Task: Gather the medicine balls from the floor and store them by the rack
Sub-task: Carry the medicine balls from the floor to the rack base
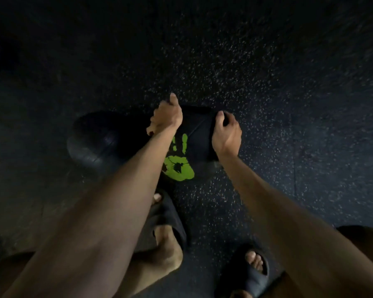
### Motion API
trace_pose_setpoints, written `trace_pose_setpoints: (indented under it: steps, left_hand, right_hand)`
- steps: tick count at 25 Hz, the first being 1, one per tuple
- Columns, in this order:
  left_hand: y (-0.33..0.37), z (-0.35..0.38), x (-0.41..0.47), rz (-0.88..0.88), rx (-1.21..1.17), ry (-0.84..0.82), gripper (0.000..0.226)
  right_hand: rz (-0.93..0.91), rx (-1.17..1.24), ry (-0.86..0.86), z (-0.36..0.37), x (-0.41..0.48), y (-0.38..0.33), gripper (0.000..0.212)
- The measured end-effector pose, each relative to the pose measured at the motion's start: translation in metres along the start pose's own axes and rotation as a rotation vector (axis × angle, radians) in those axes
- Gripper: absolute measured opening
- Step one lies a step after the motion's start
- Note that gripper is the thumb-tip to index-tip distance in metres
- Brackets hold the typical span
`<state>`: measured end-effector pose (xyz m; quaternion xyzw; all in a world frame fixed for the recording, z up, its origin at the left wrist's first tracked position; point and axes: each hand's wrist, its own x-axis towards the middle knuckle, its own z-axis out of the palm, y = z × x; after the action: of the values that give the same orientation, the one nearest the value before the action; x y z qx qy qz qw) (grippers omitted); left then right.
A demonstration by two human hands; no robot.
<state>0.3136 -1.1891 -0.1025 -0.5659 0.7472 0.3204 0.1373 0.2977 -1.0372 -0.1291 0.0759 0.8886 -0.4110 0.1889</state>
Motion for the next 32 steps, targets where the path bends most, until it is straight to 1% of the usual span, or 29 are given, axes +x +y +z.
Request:
trace_pose_setpoints:
  steps: [2,4,6,8,9,10,12,13,15,17,19,22,25,26,28,30,32]
  left_hand:
    - [0.027,0.002,0.005,0.158,0.033,0.009,0.056]
    - [0.039,0.011,-0.003,0.316,0.064,0.033,0.053]
    - [0.034,0.026,-0.021,0.406,0.127,0.094,0.06]
    - [0.037,0.039,-0.03,0.487,0.221,0.198,0.064]
    - [0.049,0.04,-0.023,0.501,0.236,0.219,0.063]
    - [0.065,0.039,-0.011,0.492,0.237,0.204,0.062]
    - [0.103,0.031,0.017,0.457,0.231,0.106,0.059]
    - [0.121,0.027,0.032,0.422,0.229,0.056,0.058]
    - [0.157,0.015,0.064,0.348,0.202,-0.029,0.056]
    - [0.178,0.002,0.099,0.301,0.131,-0.082,0.053]
    - [0.187,-0.007,0.133,0.237,0.06,-0.104,0.051]
    - [0.189,-0.018,0.179,0.232,0.015,-0.168,0.046]
    - [0.193,-0.032,0.196,0.275,-0.113,-0.254,0.042]
    - [0.196,-0.035,0.196,0.286,-0.154,-0.267,0.045]
    - [0.193,-0.031,0.183,0.339,-0.227,-0.276,0.055]
    - [0.183,-0.007,0.164,0.45,-0.336,-0.205,0.062]
    - [0.18,0.023,0.137,0.535,-0.39,-0.032,0.064]
  right_hand:
    - [0.169,0.068,-0.002,-0.013,0.043,-0.02,0.049]
    - [0.306,0.11,-0.014,-0.025,0.081,-0.029,0.051]
    - [0.352,0.144,-0.002,-0.033,0.109,-0.029,0.052]
    - [0.311,0.164,0.017,-0.039,0.125,-0.024,0.048]
    - [0.268,0.174,0.028,-0.041,0.128,-0.022,0.044]
    - [0.225,0.19,0.033,-0.042,0.126,-0.022,0.04]
    - [0.121,0.204,0.057,-0.039,0.111,-0.031,0.033]
    - [0.037,0.171,0.067,-0.035,0.099,-0.039,0.034]
    - [-0.13,-0.027,0.048,-0.018,0.078,-0.054,0.053]
    - [-0.245,-0.257,0.019,0.002,0.062,-0.07,0.072]
    - [-0.315,-0.36,0.041,0.018,0.07,-0.088,0.078]
    - [-0.314,-0.321,0.105,0.032,0.118,-0.117,0.07]
    - [-0.295,-0.223,0.031,0.029,0.19,-0.154,0.057]
    - [-0.252,-0.186,-0.008,0.023,0.22,-0.166,0.052]
    - [-0.112,-0.145,-0.072,0.008,0.282,-0.18,0.044]
    - [-0.011,-0.141,-0.063,-0.01,0.337,-0.182,0.045]
    - [0.042,-0.153,-0.068,-0.023,0.379,-0.176,0.049]
